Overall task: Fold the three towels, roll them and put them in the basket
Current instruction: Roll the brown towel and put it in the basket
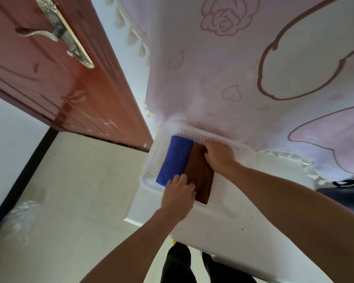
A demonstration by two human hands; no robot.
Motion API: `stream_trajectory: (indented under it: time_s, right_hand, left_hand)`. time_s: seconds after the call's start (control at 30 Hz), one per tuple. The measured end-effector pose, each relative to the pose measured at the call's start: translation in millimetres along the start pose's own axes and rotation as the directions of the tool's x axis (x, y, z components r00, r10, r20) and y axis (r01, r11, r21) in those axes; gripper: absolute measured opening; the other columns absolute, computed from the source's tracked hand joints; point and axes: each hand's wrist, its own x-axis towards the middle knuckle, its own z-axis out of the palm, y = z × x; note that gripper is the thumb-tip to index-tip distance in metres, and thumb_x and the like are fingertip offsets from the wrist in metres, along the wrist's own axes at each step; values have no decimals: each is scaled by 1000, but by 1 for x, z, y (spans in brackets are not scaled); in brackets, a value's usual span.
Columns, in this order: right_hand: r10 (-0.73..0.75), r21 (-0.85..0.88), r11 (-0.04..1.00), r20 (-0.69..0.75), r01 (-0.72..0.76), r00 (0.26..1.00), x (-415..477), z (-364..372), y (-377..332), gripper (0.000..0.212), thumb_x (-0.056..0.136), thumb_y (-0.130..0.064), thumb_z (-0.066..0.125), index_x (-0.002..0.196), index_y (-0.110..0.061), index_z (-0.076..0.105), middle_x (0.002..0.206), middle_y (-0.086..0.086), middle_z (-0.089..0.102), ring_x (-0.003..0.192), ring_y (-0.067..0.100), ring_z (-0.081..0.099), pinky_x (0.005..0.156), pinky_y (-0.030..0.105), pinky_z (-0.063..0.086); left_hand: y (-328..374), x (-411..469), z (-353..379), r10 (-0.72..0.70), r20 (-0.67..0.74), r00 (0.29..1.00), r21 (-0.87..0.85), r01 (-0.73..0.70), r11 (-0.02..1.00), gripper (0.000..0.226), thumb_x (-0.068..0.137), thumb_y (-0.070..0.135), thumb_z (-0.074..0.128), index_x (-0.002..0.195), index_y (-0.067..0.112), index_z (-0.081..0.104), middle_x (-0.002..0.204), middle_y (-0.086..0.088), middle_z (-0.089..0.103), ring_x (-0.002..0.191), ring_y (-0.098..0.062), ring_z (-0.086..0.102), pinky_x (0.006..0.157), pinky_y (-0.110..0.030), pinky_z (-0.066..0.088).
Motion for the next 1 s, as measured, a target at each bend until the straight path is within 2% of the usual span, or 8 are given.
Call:
stream_trajectory:
  time_s: [0.1, 0.17, 0.27, 0.4, 0.6, 0.7, 0.83, 1.0]
  right_hand:
    - [-201, -204, 962, -72, 183, 977, -9, -13, 8, 32, 96, -28, 49, 127, -19, 53, 123, 8, 56, 113, 27, 53, 80, 39, 51]
    - [-304, -269, 926, -112, 265, 946, -15, -20, 16, 34, 96, -24, 49, 130, -20, 52, 123, 9, 52, 114, 29, 49, 79, 39, 53]
    - [-368, -270, 894, 10, 357, 930, -19, -19, 16, 47, 95, -16, 47, 141, -24, 43, 132, 11, 42, 119, 30, 44, 83, 41, 50]
    - [-348, -300, 876, 150, 378, 926, -10, -4, 4, 62, 92, -12, 48, 149, -29, 28, 143, 12, 29, 126, 32, 37, 90, 43, 49]
    - [-287, -390, 864, 139, 319, 948, 5, 20, 0, 55, 98, -23, 40, 149, -32, 24, 140, 14, 29, 124, 32, 36, 89, 41, 47]
    - [-266, -364, 881, 144, 301, 953, 7, 24, 0, 57, 97, -23, 42, 149, -34, 22, 142, 12, 27, 126, 31, 34, 93, 42, 46]
    - [-260, -162, 941, 214, 296, 942, 2, 3, 2, 63, 94, -11, 45, 150, -32, 27, 151, 7, 28, 133, 29, 35, 100, 43, 44]
    - [-244, -144, 957, 65, 251, 968, -22, -24, 20, 41, 98, -17, 44, 139, -20, 49, 141, 9, 50, 122, 29, 52, 98, 37, 45]
  left_hand:
    - [-3, 3, -3, 2, 99, 995, -45, 3, 999, 36, 99, 45, 35, 113, 27, 63, 111, 2, 48, 98, -16, 40, 90, -33, 38]
    - [0, 2, -6, 11, 156, 988, -47, -4, 999, 40, 99, 51, 31, 114, 30, 61, 113, 3, 46, 98, -15, 37, 90, -33, 39]
    - [8, 0, -7, 38, 255, 966, 13, -42, 999, 46, 98, 55, 24, 120, 31, 57, 117, 1, 44, 103, -18, 36, 90, -35, 39]
    - [8, 1, -10, 16, 281, 960, 42, -29, 999, 48, 98, 57, 23, 123, 31, 55, 121, -2, 42, 106, -20, 38, 92, -37, 39]
    - [-1, 0, -8, 27, 350, 936, 60, -51, 997, 54, 95, 62, 17, 129, 37, 52, 126, -2, 40, 112, -23, 37, 96, -41, 37]
    - [-4, 3, -7, 47, 371, 928, 56, -73, 996, 54, 95, 63, 18, 127, 38, 53, 128, -3, 40, 116, -25, 36, 98, -43, 34]
    - [-6, 0, -5, 81, 380, 922, 70, -115, 991, 55, 95, 62, 17, 126, 35, 53, 131, -6, 39, 118, -28, 36, 99, -46, 31]
    - [-5, -18, -9, 124, 235, 964, 31, -135, 990, 47, 98, 55, 26, 122, 30, 58, 123, -1, 47, 112, -21, 42, 99, -38, 33]
